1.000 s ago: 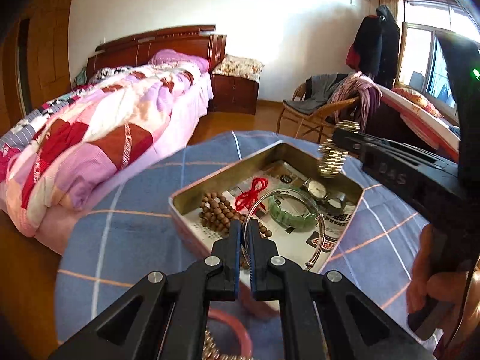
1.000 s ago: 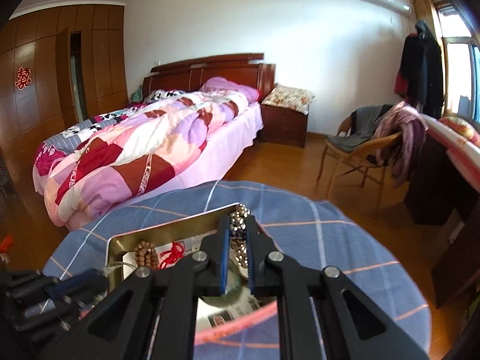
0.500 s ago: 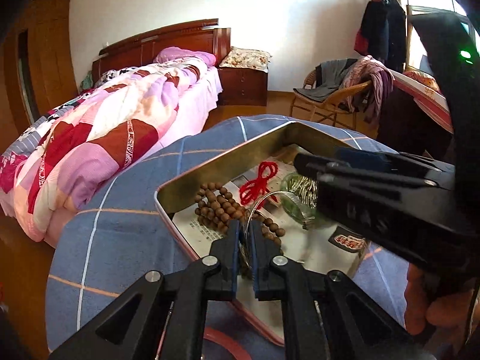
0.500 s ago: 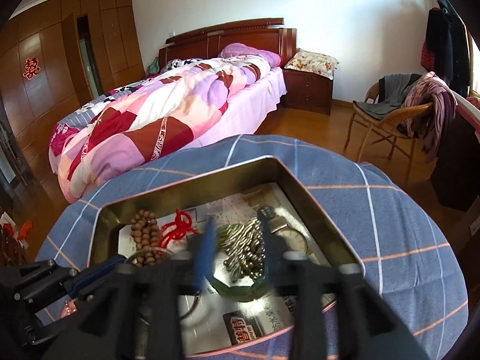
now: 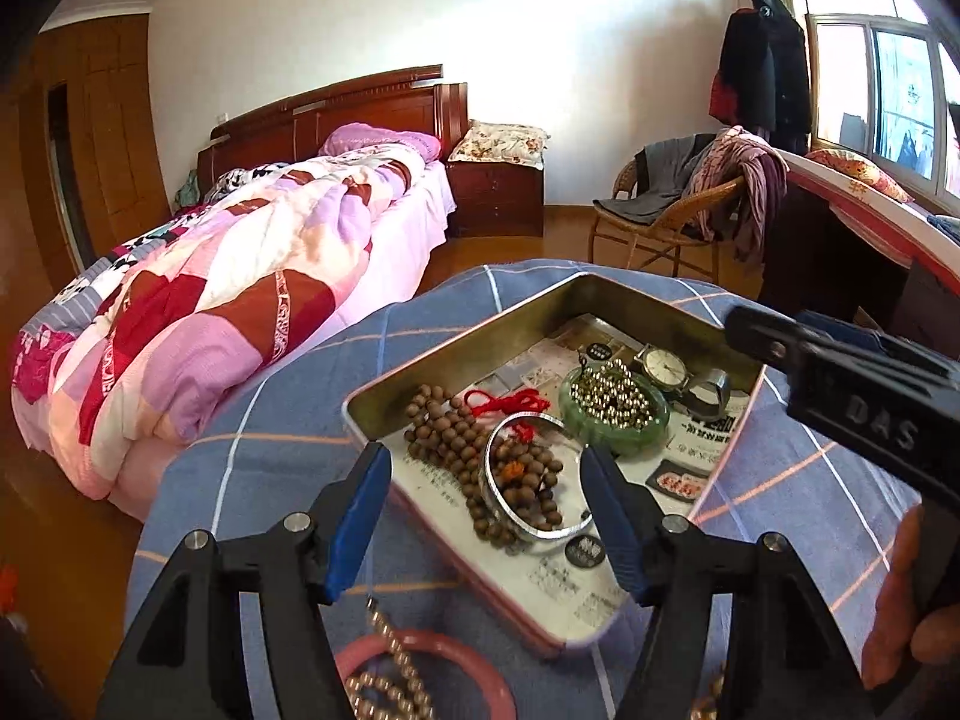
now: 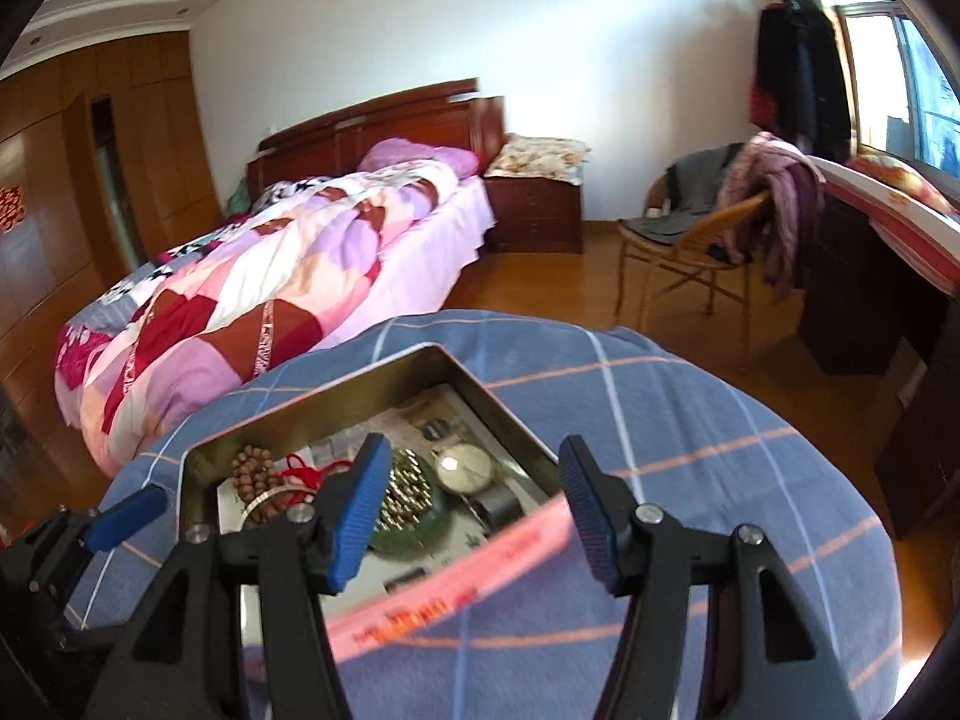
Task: Organize jewelry
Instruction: 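Move the left gripper to the dark bead bracelet beside the gold beads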
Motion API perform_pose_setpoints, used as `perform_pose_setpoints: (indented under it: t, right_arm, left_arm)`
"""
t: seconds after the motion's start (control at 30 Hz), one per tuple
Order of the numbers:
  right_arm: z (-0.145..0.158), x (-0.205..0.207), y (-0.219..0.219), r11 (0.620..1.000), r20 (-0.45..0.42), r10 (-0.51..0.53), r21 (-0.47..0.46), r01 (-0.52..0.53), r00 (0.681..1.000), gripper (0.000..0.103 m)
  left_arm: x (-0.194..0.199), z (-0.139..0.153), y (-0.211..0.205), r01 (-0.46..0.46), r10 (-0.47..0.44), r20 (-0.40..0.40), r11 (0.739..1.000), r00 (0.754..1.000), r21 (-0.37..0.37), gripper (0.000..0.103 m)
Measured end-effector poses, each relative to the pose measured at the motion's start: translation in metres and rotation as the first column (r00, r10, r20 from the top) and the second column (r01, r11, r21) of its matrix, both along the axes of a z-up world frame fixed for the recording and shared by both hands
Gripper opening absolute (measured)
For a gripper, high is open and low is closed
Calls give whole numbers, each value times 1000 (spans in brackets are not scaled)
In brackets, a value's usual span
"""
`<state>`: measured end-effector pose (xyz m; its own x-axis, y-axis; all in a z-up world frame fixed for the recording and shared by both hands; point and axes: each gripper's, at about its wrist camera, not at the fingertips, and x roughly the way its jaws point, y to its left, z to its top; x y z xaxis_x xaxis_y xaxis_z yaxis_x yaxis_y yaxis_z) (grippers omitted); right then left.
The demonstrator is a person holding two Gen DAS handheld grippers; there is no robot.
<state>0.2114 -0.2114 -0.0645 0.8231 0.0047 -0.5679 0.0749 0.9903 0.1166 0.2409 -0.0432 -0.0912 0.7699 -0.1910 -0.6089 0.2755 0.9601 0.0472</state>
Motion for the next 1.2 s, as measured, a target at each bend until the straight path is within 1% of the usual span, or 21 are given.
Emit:
perform_pose_setpoints:
  t: [0.1, 0.33, 0.5, 0.67, 0.87, 1.03, 1.2]
  right_arm:
    - [-3, -11, 0, 1000, -11, -27, -9, 27, 1000, 62]
    - [-5, -36, 2, 998, -21, -53, -13, 53, 998, 62]
    - [-5, -53, 3, 998, -29, -54, -14, 54, 998, 62]
    - [-9, -69, 4, 998, -54, -60, -14, 59, 997, 62]
    - [-15, -87, 4, 998, -79, -58, -37, 55, 995, 62]
    - [-21, -98, 4, 996, -114, -61, -64, 54, 992, 62]
    - [-27, -112, 3, 995, -141, -62, -90, 49, 988, 62]
  left_arm:
    - [-10, 3, 3, -14, 14, -10, 1000, 1000, 10, 66]
    - [-31, 5, 6, -27, 28, -21, 999, 999, 34, 66]
    - [-44, 3, 15, -41, 41, -59, 999, 997, 12, 66]
    - [-60, 4, 29, -57, 58, -54, 998, 997, 23, 66]
    - [-80, -4, 51, -92, 93, -84, 996, 992, 17, 66]
    - [-94, -9, 63, -103, 106, -98, 994, 990, 37, 66]
    - [-107, -17, 75, -112, 117, -130, 993, 985, 44, 66]
